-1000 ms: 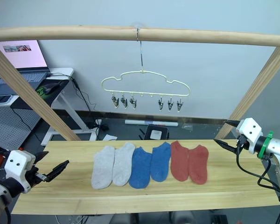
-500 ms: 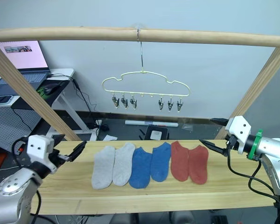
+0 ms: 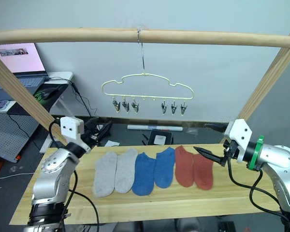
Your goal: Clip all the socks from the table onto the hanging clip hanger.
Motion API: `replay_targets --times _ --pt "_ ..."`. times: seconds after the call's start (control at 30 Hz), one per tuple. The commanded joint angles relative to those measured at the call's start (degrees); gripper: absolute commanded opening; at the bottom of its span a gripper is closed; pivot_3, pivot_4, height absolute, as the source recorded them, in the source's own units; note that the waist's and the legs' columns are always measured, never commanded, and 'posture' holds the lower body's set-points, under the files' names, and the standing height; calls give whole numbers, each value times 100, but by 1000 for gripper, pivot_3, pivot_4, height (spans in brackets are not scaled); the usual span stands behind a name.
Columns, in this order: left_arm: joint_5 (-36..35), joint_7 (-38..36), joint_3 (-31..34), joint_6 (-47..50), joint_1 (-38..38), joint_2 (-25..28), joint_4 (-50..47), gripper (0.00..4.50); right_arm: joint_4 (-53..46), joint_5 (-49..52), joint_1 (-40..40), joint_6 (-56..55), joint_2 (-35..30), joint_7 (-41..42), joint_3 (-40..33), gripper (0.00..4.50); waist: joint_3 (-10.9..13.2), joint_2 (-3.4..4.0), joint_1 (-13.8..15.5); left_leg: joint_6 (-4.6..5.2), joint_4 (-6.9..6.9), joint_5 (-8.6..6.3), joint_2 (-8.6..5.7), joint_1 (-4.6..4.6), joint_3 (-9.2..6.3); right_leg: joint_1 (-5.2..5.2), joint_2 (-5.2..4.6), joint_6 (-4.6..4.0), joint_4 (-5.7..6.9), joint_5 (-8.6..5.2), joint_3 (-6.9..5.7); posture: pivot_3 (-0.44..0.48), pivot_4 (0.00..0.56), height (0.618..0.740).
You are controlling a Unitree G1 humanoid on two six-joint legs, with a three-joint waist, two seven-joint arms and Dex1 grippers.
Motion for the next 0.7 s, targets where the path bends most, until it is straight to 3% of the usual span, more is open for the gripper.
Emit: replay_targets --times 0.03,0.27,0.7 --pt "28 7 -78 -267 -321 -77 155 2741 -383 177 41 74 9 -101 -125 4500 2 0 -35 0 0 0 0 1 0 0 0 0 1 0 1 -172 172 740" --pt "198 67 -124 -753 -689 -162 671 2741 -737 319 -30 288 54 -256 -9 4500 7 -2 -155 0 0 0 1 0 -5 0 2 2 0 0 2 -189 180 740" --pt "198 335 5 -1111 -1022 -350 1293 2741 -717 595 -1290 703 519 -567 662 4500 98 -18 -301 0 -2 0 5 -2 -14 -3 5 6 -5 2 6 -197 202 740"
